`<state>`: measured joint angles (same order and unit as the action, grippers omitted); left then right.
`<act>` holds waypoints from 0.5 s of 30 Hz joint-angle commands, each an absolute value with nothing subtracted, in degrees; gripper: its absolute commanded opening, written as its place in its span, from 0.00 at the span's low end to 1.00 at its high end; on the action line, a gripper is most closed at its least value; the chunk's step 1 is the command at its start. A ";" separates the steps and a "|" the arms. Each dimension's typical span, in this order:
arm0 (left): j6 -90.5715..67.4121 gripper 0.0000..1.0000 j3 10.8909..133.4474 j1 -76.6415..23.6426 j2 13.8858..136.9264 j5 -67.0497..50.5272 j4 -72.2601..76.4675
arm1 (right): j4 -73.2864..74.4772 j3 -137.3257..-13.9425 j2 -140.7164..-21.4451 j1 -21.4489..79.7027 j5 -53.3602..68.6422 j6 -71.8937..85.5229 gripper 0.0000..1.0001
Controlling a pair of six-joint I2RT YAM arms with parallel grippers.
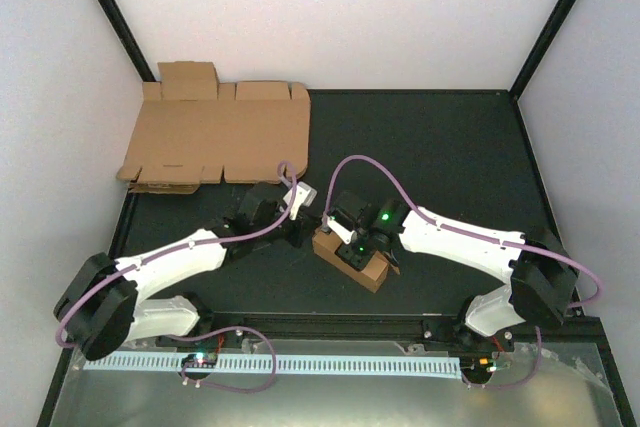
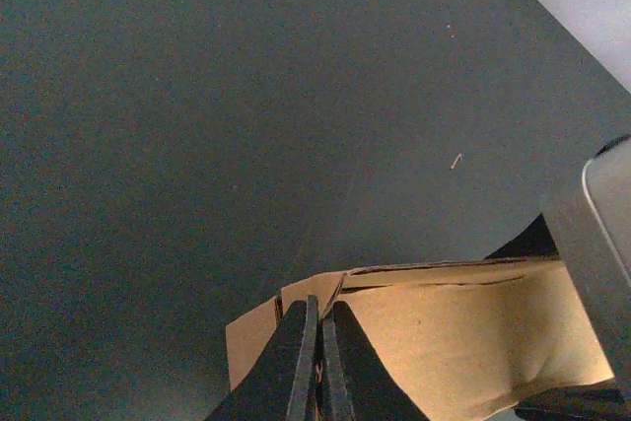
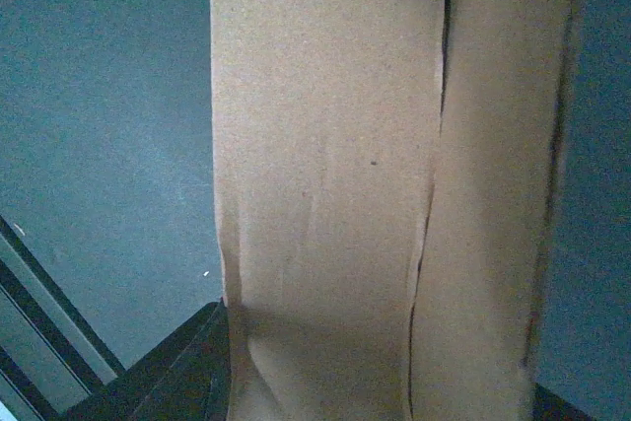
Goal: Fold the paper box
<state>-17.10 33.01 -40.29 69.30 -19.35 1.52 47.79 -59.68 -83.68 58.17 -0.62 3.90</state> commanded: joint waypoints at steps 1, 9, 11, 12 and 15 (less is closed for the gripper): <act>-17.04 0.02 29.50 -41.18 69.11 -15.04 -1.00 | 45.17 -60.56 -83.35 58.45 -5.41 4.30 0.52; -17.44 0.01 27.42 -41.55 68.94 -13.85 -0.05 | 46.05 -60.37 -81.76 58.45 -8.11 5.13 0.63; -17.70 0.02 26.96 -41.74 68.51 -13.43 0.17 | 46.12 -60.01 -81.28 58.45 -8.98 5.34 0.64; -17.87 0.02 26.72 -41.93 68.33 -13.34 0.32 | 46.21 -59.88 -81.22 58.45 -9.31 5.35 0.64; -18.50 0.02 26.26 -42.73 67.52 -12.44 0.50 | 46.32 -59.46 -80.85 58.45 -10.83 5.94 0.72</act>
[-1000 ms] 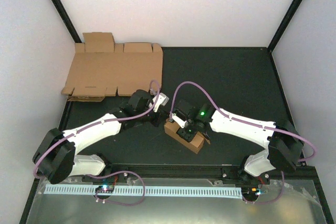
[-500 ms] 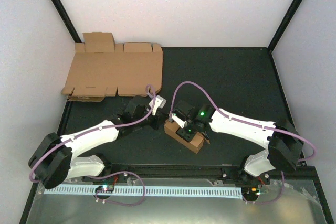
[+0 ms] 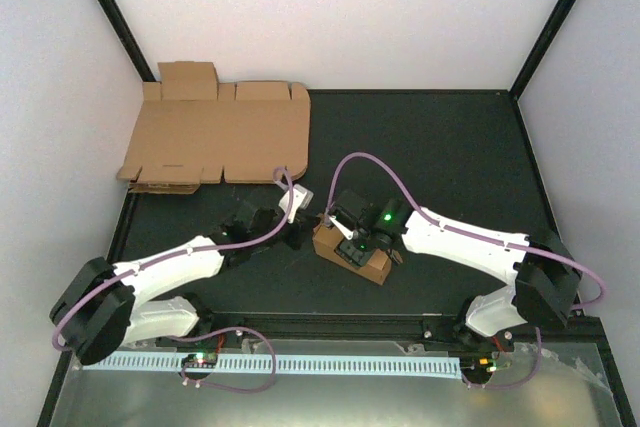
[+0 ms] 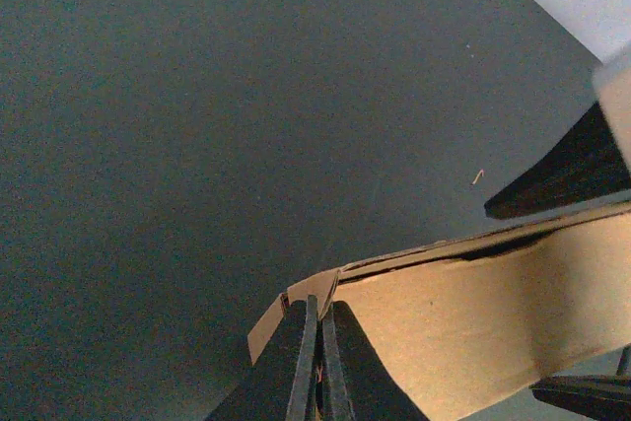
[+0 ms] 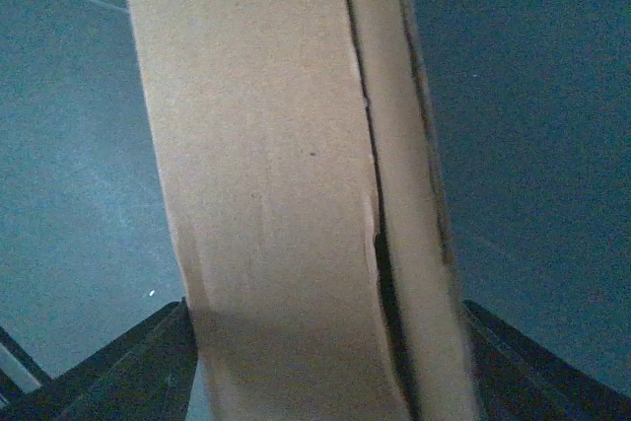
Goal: Fold the paper box
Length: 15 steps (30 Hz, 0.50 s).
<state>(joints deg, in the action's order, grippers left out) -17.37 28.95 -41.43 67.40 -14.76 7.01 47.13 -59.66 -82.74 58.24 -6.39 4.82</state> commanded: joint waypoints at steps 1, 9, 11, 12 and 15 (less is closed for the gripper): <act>-18.83 0.02 26.12 -43.10 67.22 -11.98 0.60 | 46.20 -59.31 -80.49 58.39 -11.23 6.24 0.76; -21.64 0.02 24.99 -46.20 61.94 -5.11 0.41 | 46.97 -58.11 -75.63 58.45 -9.13 8.22 0.87; -22.00 0.01 24.75 -46.84 60.90 -3.70 0.25 | 48.58 -57.75 -75.59 58.49 -9.97 8.59 0.89; -22.28 0.02 24.64 -47.12 60.60 -3.40 0.26 | 49.15 -57.42 -75.54 58.45 -10.11 8.71 0.91; -23.16 0.02 24.42 -48.06 60.28 -2.20 0.33 | 49.52 -56.46 -74.89 58.45 -9.08 9.03 0.99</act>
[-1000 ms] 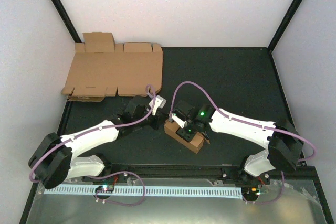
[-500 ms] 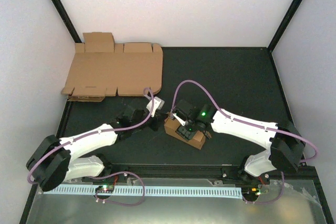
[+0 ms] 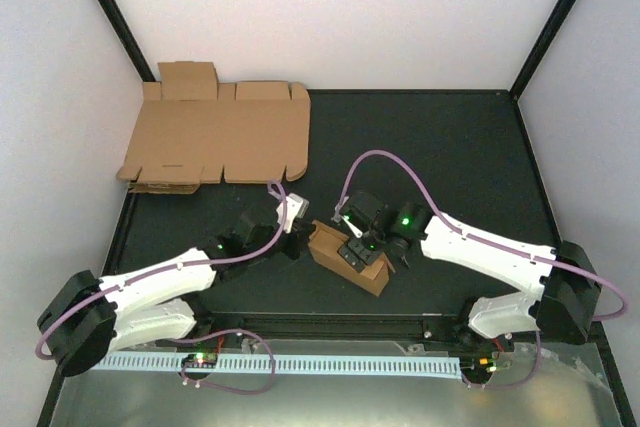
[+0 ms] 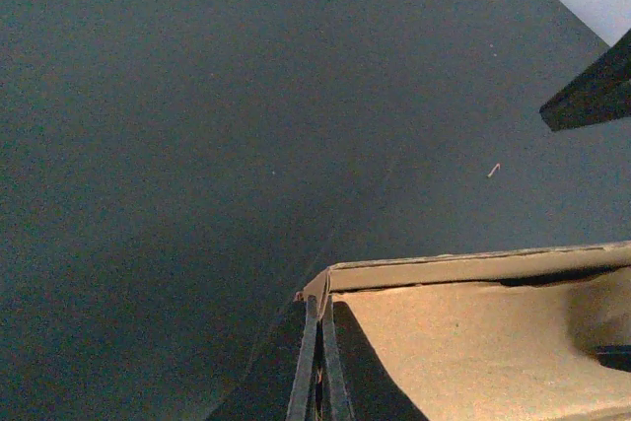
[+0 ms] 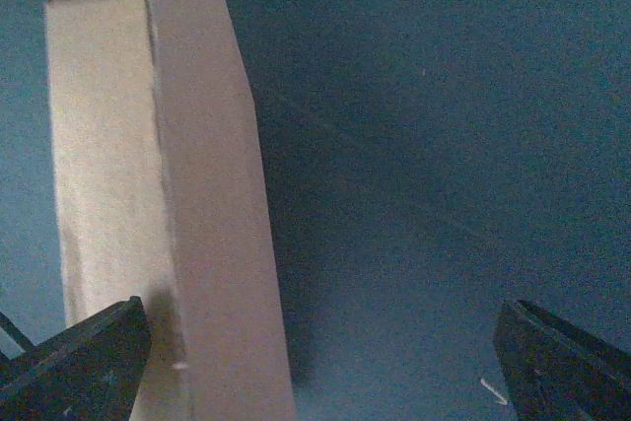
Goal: Fold the paper box
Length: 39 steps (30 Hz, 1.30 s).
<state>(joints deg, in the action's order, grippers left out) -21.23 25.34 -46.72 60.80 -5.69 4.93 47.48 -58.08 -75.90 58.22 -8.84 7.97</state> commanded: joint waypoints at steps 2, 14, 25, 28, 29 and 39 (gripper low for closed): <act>-23.57 0.02 24.43 -48.78 59.74 -1.17 0.07 | 49.48 -56.54 -73.92 58.83 -9.04 9.25 0.99; -24.74 0.01 25.29 -50.05 57.44 2.03 -1.20 | 56.21 -64.93 -65.70 58.89 -5.87 15.79 1.00; -26.29 0.02 25.92 -51.48 57.12 3.69 -1.42 | 64.06 -63.20 -59.67 58.77 -7.89 30.12 0.94; -26.66 0.02 26.71 -51.95 57.69 3.70 -2.14 | 64.09 -59.93 -58.98 58.78 -9.15 34.07 0.90; -26.63 0.02 26.92 -52.13 57.88 3.88 -2.34 | 63.59 -58.87 -58.17 58.68 -8.52 35.13 0.89; -28.78 0.02 26.98 -53.17 57.45 6.33 -2.54 | 61.36 -53.15 -50.81 58.71 -1.22 45.29 0.71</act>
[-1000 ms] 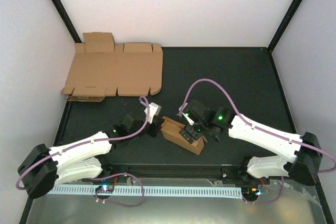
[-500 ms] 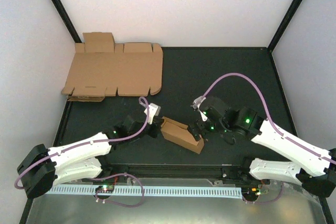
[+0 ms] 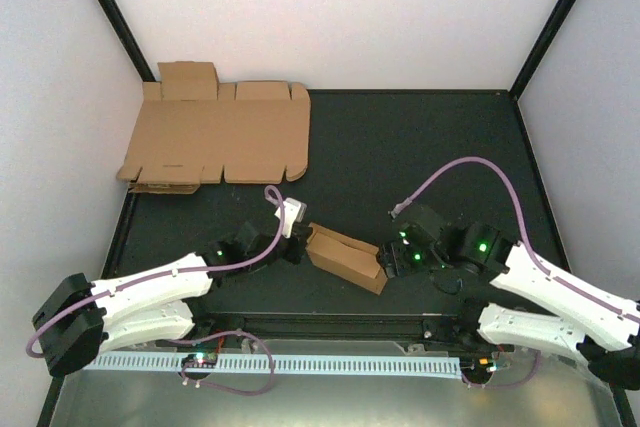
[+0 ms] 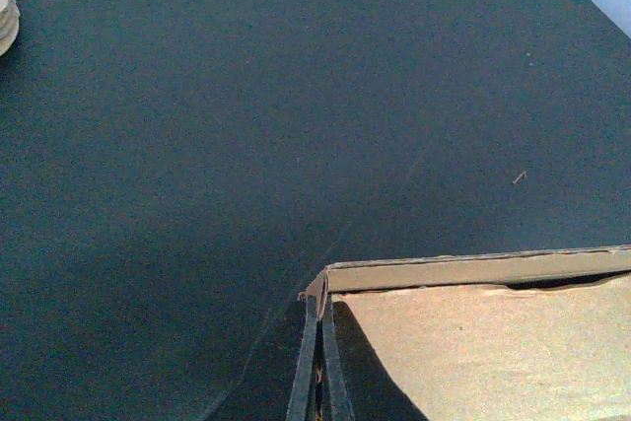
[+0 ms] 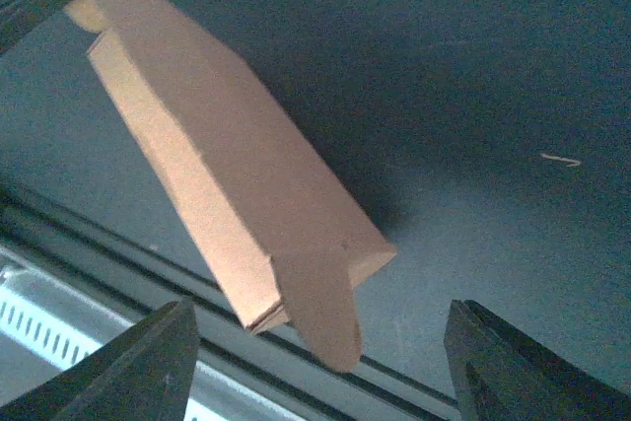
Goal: Fold the paper box
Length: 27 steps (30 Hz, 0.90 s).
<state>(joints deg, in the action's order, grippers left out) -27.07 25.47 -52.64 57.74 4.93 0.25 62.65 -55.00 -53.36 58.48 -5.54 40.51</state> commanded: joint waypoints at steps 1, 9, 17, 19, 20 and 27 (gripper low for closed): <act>-29.03 0.02 27.03 -53.22 57.50 6.33 -2.49 | 60.49 -52.37 -50.25 58.71 0.46 45.41 0.69; -31.69 0.02 27.76 -54.38 57.14 9.45 -4.63 | 51.96 -44.57 -47.18 58.71 9.59 49.29 0.62; -32.79 0.02 28.60 -55.68 55.99 12.04 -6.16 | 37.40 -36.35 -45.87 58.15 6.04 55.68 0.49; -33.71 0.02 28.65 -55.81 55.53 13.41 -6.61 | 32.63 -34.39 -45.78 56.89 6.26 57.08 0.49; -34.05 0.01 28.73 -55.81 55.32 13.90 -6.86 | 30.68 -33.76 -45.91 56.30 6.28 57.21 0.49; -35.08 0.02 30.06 -55.90 55.21 16.87 -8.00 | 25.51 -33.04 -47.82 52.52 1.94 52.88 0.52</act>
